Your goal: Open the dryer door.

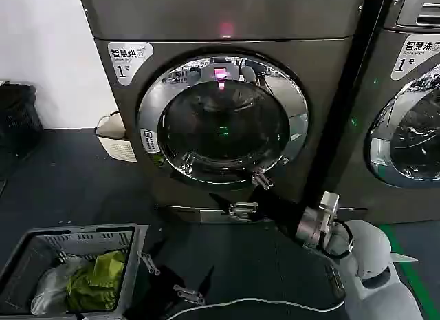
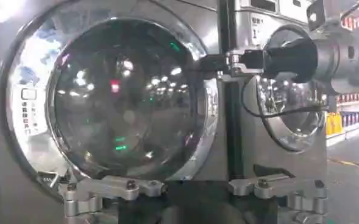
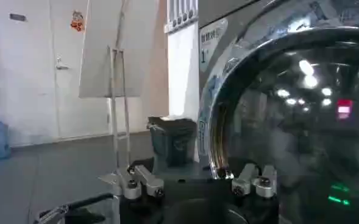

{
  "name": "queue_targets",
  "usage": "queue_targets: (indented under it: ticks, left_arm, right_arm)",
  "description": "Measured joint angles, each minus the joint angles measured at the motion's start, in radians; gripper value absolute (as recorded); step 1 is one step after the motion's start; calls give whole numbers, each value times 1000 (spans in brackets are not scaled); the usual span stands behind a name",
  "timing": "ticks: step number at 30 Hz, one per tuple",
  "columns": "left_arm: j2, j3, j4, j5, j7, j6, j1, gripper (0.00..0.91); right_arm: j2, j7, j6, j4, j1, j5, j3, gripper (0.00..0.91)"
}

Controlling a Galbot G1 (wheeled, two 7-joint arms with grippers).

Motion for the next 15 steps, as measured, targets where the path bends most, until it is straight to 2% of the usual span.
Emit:
queue_targets:
  ticks: [15]
  left_arm:
    - [-15, -1, 12, 22, 2, 10, -1, 907]
  right_arm:
    - [24, 70, 72, -126, 128, -30, -130, 878]
